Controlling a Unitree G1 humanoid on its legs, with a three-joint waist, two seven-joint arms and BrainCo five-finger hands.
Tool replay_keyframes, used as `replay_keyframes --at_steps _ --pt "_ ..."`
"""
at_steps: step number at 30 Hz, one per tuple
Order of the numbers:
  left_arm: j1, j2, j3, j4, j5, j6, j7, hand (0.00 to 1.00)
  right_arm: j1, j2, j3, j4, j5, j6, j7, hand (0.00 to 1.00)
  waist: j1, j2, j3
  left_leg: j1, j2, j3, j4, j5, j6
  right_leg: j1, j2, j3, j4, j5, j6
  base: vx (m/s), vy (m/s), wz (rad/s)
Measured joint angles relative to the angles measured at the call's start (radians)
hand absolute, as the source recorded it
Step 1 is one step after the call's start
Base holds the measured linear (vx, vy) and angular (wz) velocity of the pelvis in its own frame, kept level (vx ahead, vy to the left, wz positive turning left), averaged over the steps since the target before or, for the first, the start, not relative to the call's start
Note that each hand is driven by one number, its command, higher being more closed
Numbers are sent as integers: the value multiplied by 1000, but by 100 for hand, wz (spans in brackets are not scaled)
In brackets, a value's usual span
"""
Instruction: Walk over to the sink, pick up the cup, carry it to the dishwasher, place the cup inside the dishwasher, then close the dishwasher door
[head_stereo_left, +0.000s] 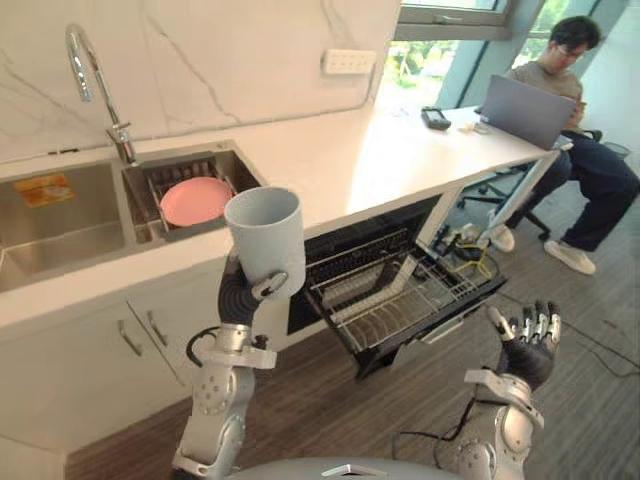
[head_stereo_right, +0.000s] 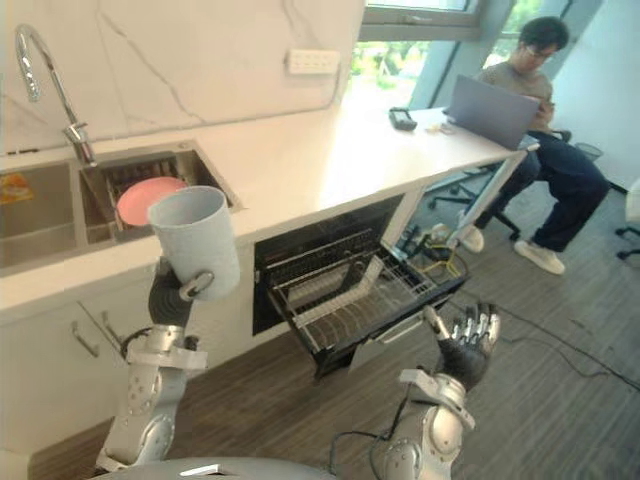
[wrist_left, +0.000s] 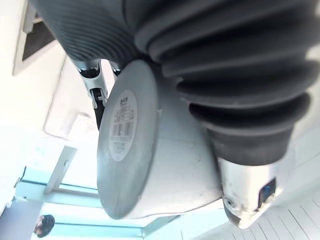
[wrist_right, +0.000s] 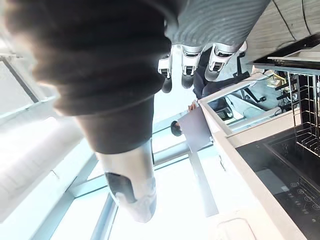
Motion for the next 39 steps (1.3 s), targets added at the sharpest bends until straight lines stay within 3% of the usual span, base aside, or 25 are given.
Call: replay_keyframes --at_steps 1,4,6,8,11,14,17,19,20,22,23,24,25,26,28,29,30,31,32,35,39 --pt "-1 1 0 1 15 0 7 100 -1 0 4 6 -3 1 1 0 -8 9 10 34 -9 16 -12 3 9 -35 -23 -37 76 44 -21 28 250 -41" --pt "-13 20 2 2 38 4 42 100 -19 -2 50 13 -7 3 31 0 -18 25 9 54 -1 63 -2 4 26 2 -24 -89 -30 46 9 91 138 -51" --pt "-44 39 12 11 38 11 58 100 -56 -2 88 12 -9 7 36 0 -12 18 19 37 22 64 10 4 27 63 13 -124 -208 67 39 102 13 -73" --pt "-65 50 27 21 38 20 60 100 -102 -11 91 8 -11 7 46 0 -8 37 44 49 36 71 -13 2 23 107 37 -137 -345 115 62 4 -35 -74" --pt "-82 52 30 21 60 31 62 100 -123 -29 101 3 -10 13 53 0 -4 60 64 64 52 113 -32 -2 13 119 63 -132 -423 176 62 -52 -9 -56" --pt "-89 51 27 20 78 33 66 100 -119 -23 139 -28 -17 21 68 0 -2 62 68 73 70 129 -45 -17 -3 145 88 -134 -482 220 53 -96 -1 -26" --pt "-91 51 23 12 83 34 76 100 -123 -25 180 -99 -28 36 83 0 6 53 63 72 73 137 -47 -18 -10 160 93 -140 -531 214 60 -23 -24 -8" --pt "-91 54 32 12 104 34 117 100 -153 -42 224 -115 -25 75 123 0 21 38 53 76 82 148 -30 -24 -41 166 105 -138 -545 165 69 93 -95 -18" --pt "-91 54 36 13 110 35 131 100 -163 -50 234 -115 -22 92 133 0 20 41 56 72 94 148 -7 -29 -39 171 114 -138 -544 151 68 129 -149 -16" --pt "-84 59 61 32 143 34 173 100 -178 -89 286 -110 -1 140 175 0 30 59 61 19 169 126 187 -70 -75 201 162 -140 -536 79 49 140 -175 -13" --pt "-85 56 64 48 149 36 184 100 -180 -100 295 -106 5 146 185 0 29 74 70 -30 203 97 306 -67 -68 208 182 -144 -530 69 36 141 -200 -6" --pt "-73 48 72 61 164 44 204 100 -187 -123 308 -107 15 161 198 0 31 106 92 -137 257 23 544 -15 -45 230 212 -141 -526 49 13 117 -163 -10" --pt "-56 38 79 72 184 46 212 100 -193 -139 308 -103 15 164 206 0 40 120 113 -197 269 -38 660 16 -77 258 224 -134 -527 37 6 153 -129 -27" --pt "-29 17 81 89 205 48 215 100 -197 -144 307 -91 16 165 213 0 50 133 115 -211 238 -54 649 -33 -114 283 214 -121 -526 22 4 192 -5 -31" --pt "-7 15 81 89 246 46 224 100 -212 -143 304 -79 23 156 226 0 51 131 116 -213 136 -24 412 -72 -92 301 163 -106 -525 4 19 200 59 -28" --pt "-9 14 81 88 256 46 227 100 -212 -142 310 -79 26 153 227 0 50 131 115 -215 111 -17 322 -53 -82 301 153 -105 -525 0 24 169 88 -13" --pt "-15 8 80 87 278 42 244 100 -210 -142 329 -74 30 146 227 0 44 138 116 -214 84 -23 157 44 -52 301 145 -106 -517 -9 42 138 90 -18" --pt "-17 8 81 92 289 41 263 100 -208 -144 355 -63 31 146 225 0 51 136 115 -186 72 -18 107 138 -4 303 143 -93 -511 -8 62 246 125 -26" --pt "-34 16 82 100 299 42 295 100 -211 -139 393 -60 33 145 224 0 53 108 109 -157 38 -12 56 158 16 304 120 -81 -520 -9 67 216 95 -27" --pt "-126 39 97 132 355 51 380 100 -276 -139 429 -60 44 145 236 0 58 54 115 -156 9 18 22 166 30 290 89 -83 -545 0 80 165 69 -14" --pt "-176 40 101 132 429 56 468 100 -320 -139 412 -104 125 146 267 0 46 49 107 -155 -18 14 -17 166 41 282 71 -114 -555 5 81 72 36 4"
